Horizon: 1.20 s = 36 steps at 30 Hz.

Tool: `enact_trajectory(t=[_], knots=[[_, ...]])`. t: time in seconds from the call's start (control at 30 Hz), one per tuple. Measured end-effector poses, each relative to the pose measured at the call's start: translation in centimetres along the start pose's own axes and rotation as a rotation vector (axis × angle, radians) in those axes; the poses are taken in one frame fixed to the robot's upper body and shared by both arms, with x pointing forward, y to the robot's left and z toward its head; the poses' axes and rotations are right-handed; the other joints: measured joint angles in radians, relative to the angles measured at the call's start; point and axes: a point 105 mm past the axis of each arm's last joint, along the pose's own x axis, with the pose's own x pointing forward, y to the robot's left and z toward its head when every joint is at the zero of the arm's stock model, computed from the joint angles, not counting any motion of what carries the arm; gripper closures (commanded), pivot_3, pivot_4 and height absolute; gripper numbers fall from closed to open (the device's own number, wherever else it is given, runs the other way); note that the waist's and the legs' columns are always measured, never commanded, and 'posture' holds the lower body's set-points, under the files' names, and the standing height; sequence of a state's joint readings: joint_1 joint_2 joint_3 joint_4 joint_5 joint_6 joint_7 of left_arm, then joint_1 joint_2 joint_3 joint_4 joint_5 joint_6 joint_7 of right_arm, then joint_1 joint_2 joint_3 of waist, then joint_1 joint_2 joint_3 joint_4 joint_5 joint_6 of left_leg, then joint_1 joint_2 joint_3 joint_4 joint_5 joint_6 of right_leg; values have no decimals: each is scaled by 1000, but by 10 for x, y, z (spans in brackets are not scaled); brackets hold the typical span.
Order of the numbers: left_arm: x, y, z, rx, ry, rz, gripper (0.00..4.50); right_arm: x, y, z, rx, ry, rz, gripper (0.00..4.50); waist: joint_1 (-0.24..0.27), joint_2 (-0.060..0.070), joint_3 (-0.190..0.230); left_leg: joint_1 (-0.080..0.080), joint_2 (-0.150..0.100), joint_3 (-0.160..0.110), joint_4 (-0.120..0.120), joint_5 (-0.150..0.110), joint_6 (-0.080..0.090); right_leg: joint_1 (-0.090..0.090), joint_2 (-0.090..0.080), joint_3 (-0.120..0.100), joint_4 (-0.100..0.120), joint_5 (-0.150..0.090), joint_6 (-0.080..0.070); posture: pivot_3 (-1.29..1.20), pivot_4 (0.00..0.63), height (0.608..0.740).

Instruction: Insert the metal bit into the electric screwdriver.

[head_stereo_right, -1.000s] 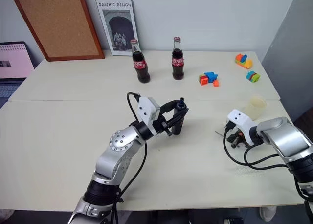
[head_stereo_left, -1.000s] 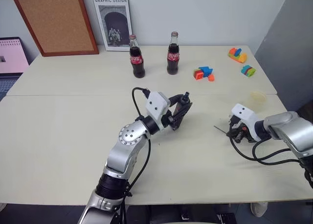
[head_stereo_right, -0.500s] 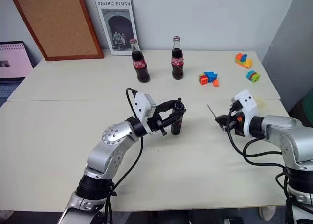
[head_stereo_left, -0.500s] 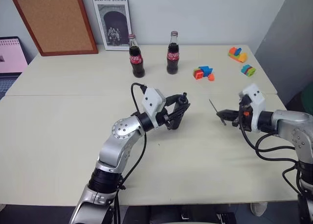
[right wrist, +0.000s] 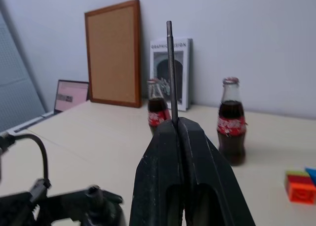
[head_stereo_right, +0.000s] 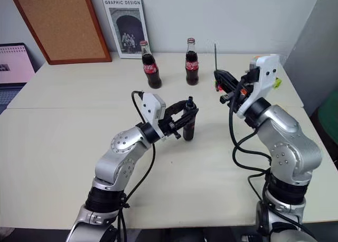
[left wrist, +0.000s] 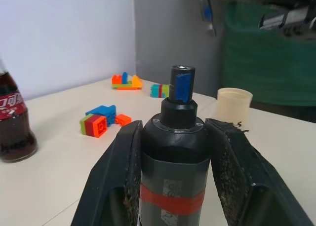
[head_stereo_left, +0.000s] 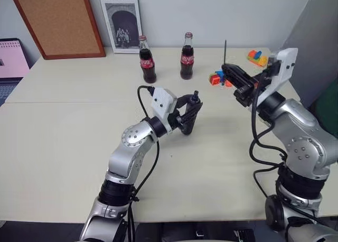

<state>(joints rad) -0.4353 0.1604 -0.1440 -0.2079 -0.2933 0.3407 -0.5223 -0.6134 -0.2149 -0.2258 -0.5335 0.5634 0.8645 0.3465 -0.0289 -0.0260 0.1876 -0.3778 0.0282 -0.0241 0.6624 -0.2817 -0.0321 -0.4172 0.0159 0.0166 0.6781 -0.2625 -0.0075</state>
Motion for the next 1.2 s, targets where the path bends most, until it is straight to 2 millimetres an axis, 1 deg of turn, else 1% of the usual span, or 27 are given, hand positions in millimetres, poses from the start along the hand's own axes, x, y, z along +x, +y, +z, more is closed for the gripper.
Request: enact_trajectory(t=[0.03, 0.1, 0.2, 0.33, 0.4, 0.47, 0.57, 0.67, 0.83, 1.07, 1.2], knots=[[-1, -1, -1, -6, 0, 7, 2880, 3, 5, 1, 7, -24, 15, 4500, 0, 0, 0, -4, 0, 0, 0, 0, 0, -4, 0, 0, 1, 1, -1, 0, 150, 740], [-1, -3, -2, -13, 4, 4, 2880, 5, 7, 1, 21, -42, 24, 4500, 0, 0, 0, -5, 0, 0, 0, 0, 0, -5, 0, 0, 1, 3, -5, 0, 150, 740], [-3, -9, 3, -23, -5, -39, 2880, 8, 12, 4, 40, -95, 52, 4500, 0, 0, 0, -5, 0, 0, 0, 0, 0, -5, -1, 0, 1, 3, -5, 0, 150, 740], [-8, -18, 13, -20, -25, -134, 2881, 6, 24, 6, 70, -132, 141, 4500, 0, 0, 0, -4, 0, 0, 0, 0, 0, -5, -1, -1, 1, 3, -4, 0, 150, 740], [-11, -20, 12, -24, -15, -171, 2881, 1, 27, 2, 82, -122, 178, 4500, 0, 0, 0, -4, 0, 0, 0, 0, 0, -4, 0, -1, 1, 2, -4, 0, 150, 740], [-14, -17, 6, -13, 17, -189, 2881, -3, 30, -3, 103, -111, 218, 4500, 0, 0, 0, -3, 0, 0, 0, 0, 0, -4, 0, -1, 2, 0, -1, 0, 150, 740], [-17, -10, -3, -1, 43, -179, 2881, -7, 35, -8, 123, -114, 261, 4500, 0, 0, 0, -3, 0, 0, 0, 0, 0, -4, 0, -1, 2, 0, 0, 0, 150, 740], [-17, -8, -5, 4, 27, -162, 2881, -10, 39, -12, 136, -117, 276, 4500, 0, 0, 0, -3, 0, 0, 0, 0, 0, -4, 0, -1, 2, 0, 0, 0, 150, 740], [-16, -5, -7, -16, 5, -113, 2881, -7, 44, -10, 140, -149, 282, 4500, -1, 0, 0, -2, 0, 0, 1, 0, 0, -4, 0, -1, 2, 0, 0, 0, 150, 740], [-23, -3, -8, -8, -9, -79, 2881, -4, 53, -10, 144, -175, 296, 4500, -2, 0, 0, -2, 1, 0, 1, 0, 0, -3, 0, -1, 3, 1, 0, 0, 150, 740], [-27, -2, -8, -6, -9, -71, 2882, -5, 54, -11, 143, -186, 294, 4500, -2, 1, 0, -1, 1, 0, 1, 0, 0, -3, 0, -1, 3, 1, -1, 0, 150, 740]])
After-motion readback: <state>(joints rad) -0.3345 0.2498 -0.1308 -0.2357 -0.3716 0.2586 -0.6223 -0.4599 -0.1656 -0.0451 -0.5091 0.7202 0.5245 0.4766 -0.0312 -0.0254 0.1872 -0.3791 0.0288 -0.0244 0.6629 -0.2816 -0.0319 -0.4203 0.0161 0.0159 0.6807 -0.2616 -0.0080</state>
